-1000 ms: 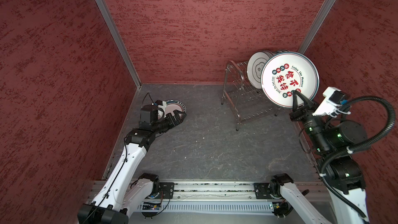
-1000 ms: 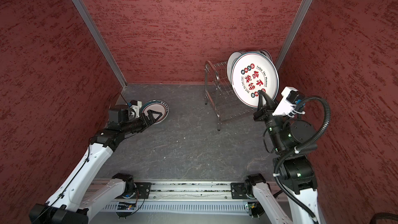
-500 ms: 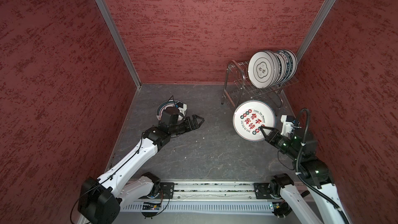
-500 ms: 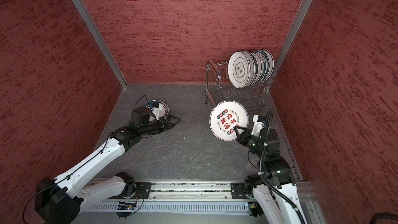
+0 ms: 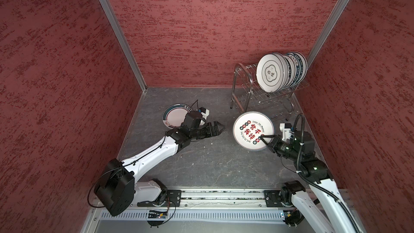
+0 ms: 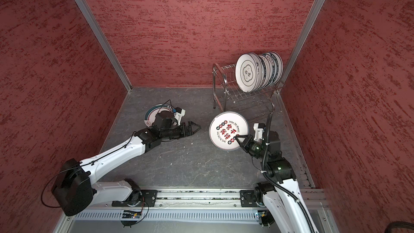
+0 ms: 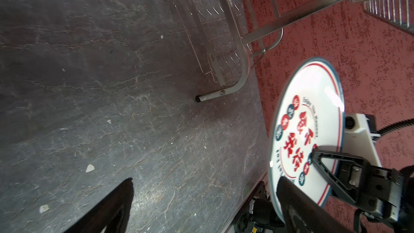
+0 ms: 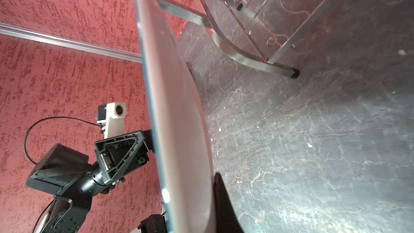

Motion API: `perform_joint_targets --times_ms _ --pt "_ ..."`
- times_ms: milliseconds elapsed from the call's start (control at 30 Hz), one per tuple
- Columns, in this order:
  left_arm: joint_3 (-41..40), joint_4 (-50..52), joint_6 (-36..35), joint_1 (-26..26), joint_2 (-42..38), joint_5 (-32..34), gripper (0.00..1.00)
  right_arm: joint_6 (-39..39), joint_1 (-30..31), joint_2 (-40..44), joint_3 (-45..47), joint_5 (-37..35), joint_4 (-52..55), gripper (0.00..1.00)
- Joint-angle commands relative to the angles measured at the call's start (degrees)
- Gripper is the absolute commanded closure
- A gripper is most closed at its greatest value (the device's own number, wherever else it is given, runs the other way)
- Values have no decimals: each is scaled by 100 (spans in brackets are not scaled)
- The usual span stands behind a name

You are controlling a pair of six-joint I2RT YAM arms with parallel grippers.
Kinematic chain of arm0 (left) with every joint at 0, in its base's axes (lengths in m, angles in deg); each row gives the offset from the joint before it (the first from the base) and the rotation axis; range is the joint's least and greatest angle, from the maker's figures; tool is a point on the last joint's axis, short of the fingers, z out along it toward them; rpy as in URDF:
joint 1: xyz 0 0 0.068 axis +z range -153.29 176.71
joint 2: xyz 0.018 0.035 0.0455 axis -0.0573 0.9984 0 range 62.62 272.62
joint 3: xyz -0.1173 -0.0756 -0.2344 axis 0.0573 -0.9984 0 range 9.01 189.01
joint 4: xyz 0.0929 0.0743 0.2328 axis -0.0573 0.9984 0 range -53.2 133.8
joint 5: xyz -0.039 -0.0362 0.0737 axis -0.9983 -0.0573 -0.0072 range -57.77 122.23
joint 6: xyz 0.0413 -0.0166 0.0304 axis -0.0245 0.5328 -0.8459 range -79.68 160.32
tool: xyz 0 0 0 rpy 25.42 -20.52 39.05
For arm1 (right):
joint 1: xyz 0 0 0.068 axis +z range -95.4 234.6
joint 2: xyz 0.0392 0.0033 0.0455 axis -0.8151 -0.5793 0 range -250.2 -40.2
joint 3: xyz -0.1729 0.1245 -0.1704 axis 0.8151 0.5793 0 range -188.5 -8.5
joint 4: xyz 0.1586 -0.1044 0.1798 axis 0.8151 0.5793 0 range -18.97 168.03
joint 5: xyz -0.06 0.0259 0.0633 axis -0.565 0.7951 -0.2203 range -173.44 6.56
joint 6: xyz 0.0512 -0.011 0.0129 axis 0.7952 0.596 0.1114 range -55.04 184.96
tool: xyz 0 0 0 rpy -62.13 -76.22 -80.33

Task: Unload the plates from the dish rack
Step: Place the plate among the plates.

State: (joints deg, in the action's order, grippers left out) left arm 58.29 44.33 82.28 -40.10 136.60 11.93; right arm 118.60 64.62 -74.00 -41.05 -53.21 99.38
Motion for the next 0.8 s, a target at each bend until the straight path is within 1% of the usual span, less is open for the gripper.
perform_joint_targets --times_ms 0,133,333,467,533,600,633,767 --pt "138 -543 126 -96 68 -214 0 183 -6 -196 6 608 -850 100" --pt "82 -781 203 -106 149 -332 1 139 -2 -417 4 825 -1063 100" --pt "119 -1050 301 -128 389 -546 8 259 6 -743 109 1178 -1585 100" --pt "130 -1395 480 -136 592 -751 22 174 24 -1008 72 1345 -1754 100" --pt "167 -1528 565 -151 682 -841 24 61 33 -1150 2 1456 -1738 100" --pt "226 -1605 603 -176 766 -926 30 28 51 -1268 -38 1554 -1810 100" --pt "251 -1635 608 -191 799 -955 34 10 60 -1316 -40 1562 -1837 100" --pt "247 -1775 667 -203 869 -1123 56 -22 113 -1492 -18 1617 -1964 100"
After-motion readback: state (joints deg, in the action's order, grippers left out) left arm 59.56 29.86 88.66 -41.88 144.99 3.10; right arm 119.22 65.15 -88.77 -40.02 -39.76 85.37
